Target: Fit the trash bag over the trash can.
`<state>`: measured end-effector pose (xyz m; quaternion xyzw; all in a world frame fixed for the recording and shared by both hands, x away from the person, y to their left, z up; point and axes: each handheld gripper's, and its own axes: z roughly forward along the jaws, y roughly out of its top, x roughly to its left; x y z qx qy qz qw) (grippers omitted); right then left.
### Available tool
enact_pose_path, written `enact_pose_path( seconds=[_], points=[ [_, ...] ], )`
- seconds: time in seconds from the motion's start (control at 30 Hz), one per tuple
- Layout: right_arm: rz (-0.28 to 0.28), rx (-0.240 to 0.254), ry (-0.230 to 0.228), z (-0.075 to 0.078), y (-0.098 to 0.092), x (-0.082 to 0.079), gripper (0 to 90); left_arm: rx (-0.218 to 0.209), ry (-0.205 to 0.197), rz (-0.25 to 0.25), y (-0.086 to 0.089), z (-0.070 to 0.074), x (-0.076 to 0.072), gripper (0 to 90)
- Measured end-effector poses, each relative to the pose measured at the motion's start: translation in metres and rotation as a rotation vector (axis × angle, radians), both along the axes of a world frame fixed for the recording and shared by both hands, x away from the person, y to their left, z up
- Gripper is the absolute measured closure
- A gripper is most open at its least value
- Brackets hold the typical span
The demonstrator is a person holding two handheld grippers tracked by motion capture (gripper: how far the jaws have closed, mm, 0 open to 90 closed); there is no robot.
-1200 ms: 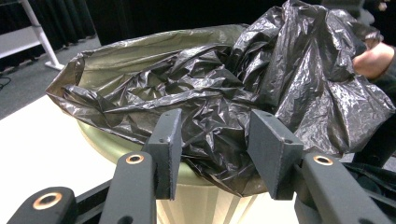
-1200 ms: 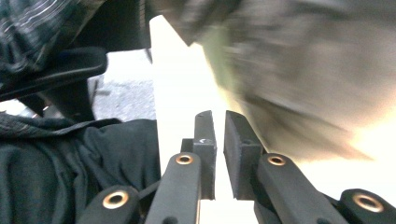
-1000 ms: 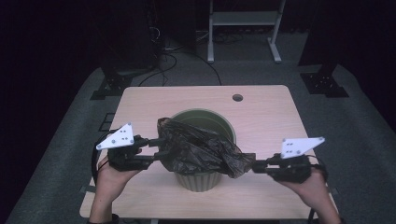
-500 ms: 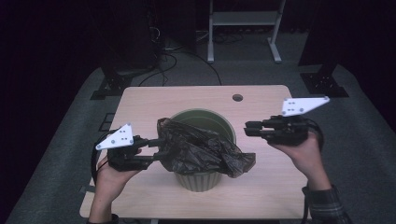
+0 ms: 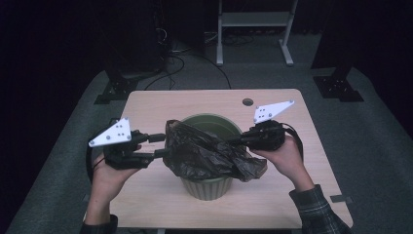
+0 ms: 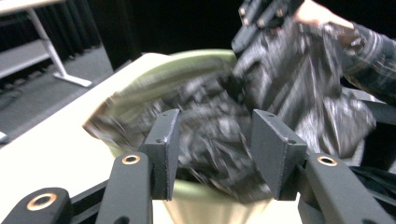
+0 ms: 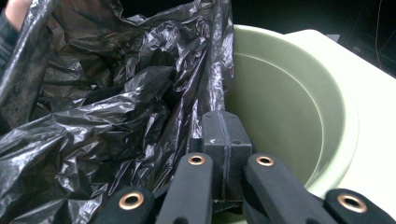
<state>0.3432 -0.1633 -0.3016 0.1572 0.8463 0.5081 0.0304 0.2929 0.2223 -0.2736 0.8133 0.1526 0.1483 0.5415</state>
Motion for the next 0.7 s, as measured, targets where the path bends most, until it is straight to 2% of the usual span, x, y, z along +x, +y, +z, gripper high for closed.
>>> enact_pose_path(
  seconds=[0.13,0.23,0.4,0.43,0.53,0.63,0.7],
  points=[
    [-0.011,0.025,-0.028,0.002,0.001,0.000,90.0,-0.004,-0.016,-0.006,-0.005,0.022,0.020,50.9],
    [-0.019,0.054,-0.054,0.006,0.000,0.000,90.0,0.007,-0.013,-0.024,-0.017,0.027,0.037,49.5],
    [-0.025,0.088,-0.074,0.014,0.002,0.005,90.0,0.041,0.021,-0.066,-0.041,0.018,0.060,46.3],
    [-0.023,0.093,-0.076,0.015,0.002,0.005,90.0,0.059,0.026,-0.073,-0.046,0.015,0.063,46.3],
    [-0.021,0.097,-0.084,0.017,0.003,0.006,90.0,0.107,0.041,-0.084,-0.056,0.007,0.070,45.0],
    [-0.015,0.106,-0.092,0.019,0.004,0.006,90.0,0.133,0.053,-0.098,-0.063,-0.001,0.075,44.9],
    [-0.012,0.115,-0.097,0.021,0.005,0.005,90.0,0.154,0.057,-0.096,-0.064,-0.005,0.078,48.1]
  ],
)
